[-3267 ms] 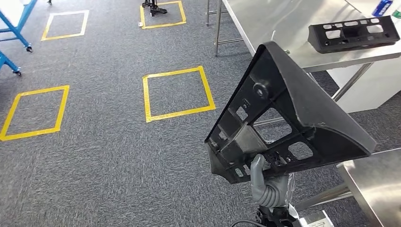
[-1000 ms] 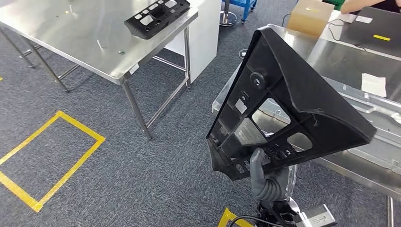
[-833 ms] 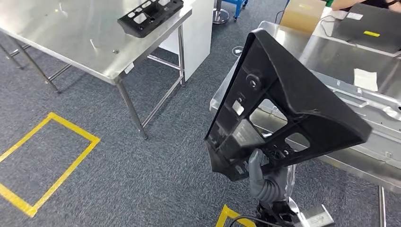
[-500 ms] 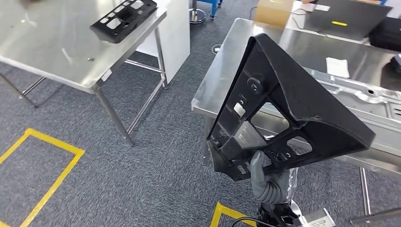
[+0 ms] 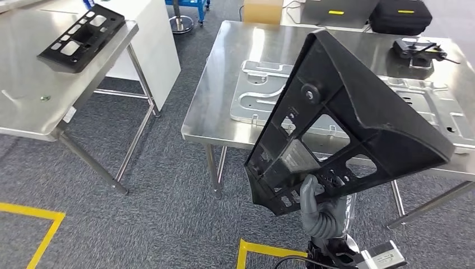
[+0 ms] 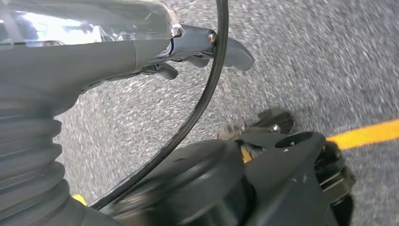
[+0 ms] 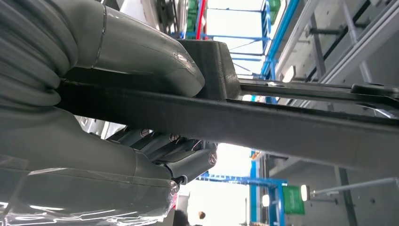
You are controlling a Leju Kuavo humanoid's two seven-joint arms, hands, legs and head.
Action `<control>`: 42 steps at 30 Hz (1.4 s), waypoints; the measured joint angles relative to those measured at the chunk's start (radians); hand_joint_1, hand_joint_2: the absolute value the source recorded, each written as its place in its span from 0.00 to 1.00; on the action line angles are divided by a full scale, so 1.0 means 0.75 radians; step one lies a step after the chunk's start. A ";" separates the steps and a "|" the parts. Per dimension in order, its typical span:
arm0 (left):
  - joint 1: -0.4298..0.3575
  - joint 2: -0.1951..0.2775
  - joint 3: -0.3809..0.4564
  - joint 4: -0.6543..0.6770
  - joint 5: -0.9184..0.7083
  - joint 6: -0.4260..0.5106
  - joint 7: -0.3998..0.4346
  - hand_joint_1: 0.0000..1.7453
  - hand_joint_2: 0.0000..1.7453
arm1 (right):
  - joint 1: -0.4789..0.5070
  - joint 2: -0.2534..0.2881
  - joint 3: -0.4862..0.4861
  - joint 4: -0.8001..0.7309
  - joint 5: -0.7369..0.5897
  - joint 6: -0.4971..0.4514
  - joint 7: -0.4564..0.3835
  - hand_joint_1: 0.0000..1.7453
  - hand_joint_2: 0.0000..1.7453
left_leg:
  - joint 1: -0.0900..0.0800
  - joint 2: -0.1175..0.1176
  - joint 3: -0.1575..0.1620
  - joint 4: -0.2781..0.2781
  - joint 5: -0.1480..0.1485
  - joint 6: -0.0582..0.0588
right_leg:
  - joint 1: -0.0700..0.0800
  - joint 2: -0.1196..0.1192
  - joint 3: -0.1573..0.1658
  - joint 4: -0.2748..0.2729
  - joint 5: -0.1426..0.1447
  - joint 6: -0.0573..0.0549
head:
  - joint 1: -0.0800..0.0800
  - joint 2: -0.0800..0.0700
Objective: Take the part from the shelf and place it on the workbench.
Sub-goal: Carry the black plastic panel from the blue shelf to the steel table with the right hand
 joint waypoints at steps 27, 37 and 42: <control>0.002 -0.008 0.012 0.000 0.026 -0.058 -0.069 0.00 1.00 | 0.041 0.001 -0.009 -0.014 0.082 -0.095 -0.046 1.00 1.00 | 0.007 0.088 -0.117 0.270 -0.128 -0.026 | -0.003 -0.135 0.006 -0.016 -0.001 -0.010 | -0.006 0.000; 0.001 -0.010 0.050 0.001 0.043 -0.100 -0.060 0.00 1.00 | 0.034 0.001 -0.008 -0.011 0.081 -0.112 -0.041 1.00 1.00 | -0.014 0.071 0.002 -0.056 0.017 -0.005 | 0.002 -0.114 0.003 -0.010 -0.005 0.007 | -0.002 0.000; -0.002 -0.009 0.059 0.001 0.043 -0.100 -0.061 0.00 1.00 | 0.034 0.001 -0.008 -0.010 0.081 -0.114 -0.041 1.00 1.00 | -0.018 0.072 0.003 -0.056 0.015 0.002 | -0.001 -0.114 0.005 -0.014 -0.005 0.014 | -0.003 0.000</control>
